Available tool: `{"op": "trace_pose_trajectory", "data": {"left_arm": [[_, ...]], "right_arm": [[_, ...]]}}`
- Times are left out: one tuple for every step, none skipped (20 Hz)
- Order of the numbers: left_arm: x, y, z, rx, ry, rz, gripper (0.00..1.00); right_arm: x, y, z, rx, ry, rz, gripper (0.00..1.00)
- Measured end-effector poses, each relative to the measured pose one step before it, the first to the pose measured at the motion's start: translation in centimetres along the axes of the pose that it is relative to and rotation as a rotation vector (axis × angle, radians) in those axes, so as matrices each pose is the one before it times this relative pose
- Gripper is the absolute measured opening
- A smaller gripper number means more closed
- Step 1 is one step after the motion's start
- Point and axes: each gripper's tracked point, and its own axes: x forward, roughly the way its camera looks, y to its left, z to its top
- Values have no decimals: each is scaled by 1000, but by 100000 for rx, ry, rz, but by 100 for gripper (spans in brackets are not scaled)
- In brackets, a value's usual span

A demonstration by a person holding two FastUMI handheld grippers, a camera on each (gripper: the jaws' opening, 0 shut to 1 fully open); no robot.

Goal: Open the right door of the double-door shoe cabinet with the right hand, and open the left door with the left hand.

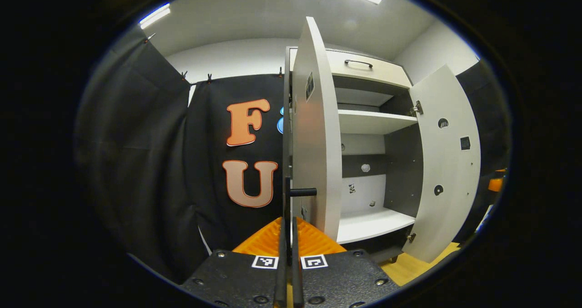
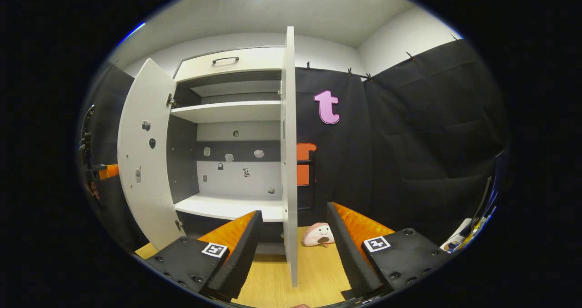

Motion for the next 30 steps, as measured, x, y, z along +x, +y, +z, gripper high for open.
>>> {"op": "trace_pose_trajectory", "data": {"left_arm": [[-32, 479, 34, 476, -519, 1598, 5], [132, 598, 31, 643, -631, 1253, 7], [1, 473, 36, -30, -419, 147, 5], [-267, 201, -228, -1059, -210, -1249, 5], [-217, 9, -240, -1114, -73, -1525, 4], [-178, 427, -359, -146, 501, -331, 5], [-179, 163, -175, -149, 591, -19, 5], [179, -25, 55, -219, 446, 743, 5], [-178, -10, 81, -53, -1, 624, 5], [-196, 7, 63, -70, 150, 790, 7], [-574, -21, 7, -229, 216, 445, 5], [-850, -63, 100, -473, -167, 161, 4], [-1002, -206, 254, -732, -525, -80, 5], [-1484, -173, 415, -624, -938, 87, 4], [-1188, -293, 337, -332, -665, 518, 4], [-941, -529, 144, -145, 188, 401, 4], [-923, -756, 177, -461, 17, -299, 7], [-720, -913, 236, -837, 100, -840, 4], [-304, -1115, 208, -878, 233, -1732, 4], [-258, -1234, -82, -831, 685, -1736, 4], [-84, -1025, 60, -943, -177, -1385, 3], [-174, -1216, 241, -770, -704, -1905, 4], [-19, -1309, 168, -934, -291, -1655, 4], [34, -1063, 42, -1247, 247, -1173, 4], [79, -932, -73, -1272, 542, -1295, 7], [32, -635, -115, -857, 594, 251, 7], [419, -532, -41, 608, 314, 466, 4], [59, -458, -3, 1600, -329, 480, 9], [14, -203, 175, 2059, -935, 1175, 25], [-4, -211, 49, 1623, -889, 617, 37]], "right_arm": [[121, 95, -57, 58, 151, 338, 93], [-5, -72, -91, -118, 185, -72, 93], [5, -65, -52, -201, 332, -45, 93], [-106, -52, -105, -191, 403, -113, 93], [-39, -92, -85, -223, 405, -170, 93], [-16, 61, -58, -240, 216, -203, 93], [1, 198, -66, -222, 188, -229, 93], [-57, 1, -89, -210, 439, -185, 93], [-22, -219, -152, -121, 441, -219, 93], [-30, 11, -135, -100, 420, -38, 93], [-32, 3, -7, -79, 282, 72, 93], [-43, 74, -96, -136, 355, 141, 93], [30, 228, -109, -160, 331, 230, 93], [5, 212, -54, -122, 98, 324, 93], [-9, 108, -27, -19, 3, 382, 93], [60, 119, -55, 91, 97, 420, 93], [2, 114, -40, 155, 85, 505, 93], [59, 184, -88, 53, 36, 585, 93], [64, 321, 71, 0, -70, 560, 93], [-19, 199, 42, 46, -175, 539, 93], [-5, 131, 121, 111, -322, 611, 93], [-61, 160, 86, 112, -364, 768, 94], [-121, 92, 246, 77, -560, 672, 93], [-84, 53, 248, -72, -742, 339, 93], [-89, 57, 298, -231, -1042, -53, 93], [-55, 36, 371, -315, -1174, -127, 93], [-185, 65, 352, -283, -920, 122, 93], [-137, 100, 266, -224, -674, 585, 93], [-144, 46, 227, -116, -513, 542, 93], [-192, 50, 147, -30, -435, 329, 93]]}}
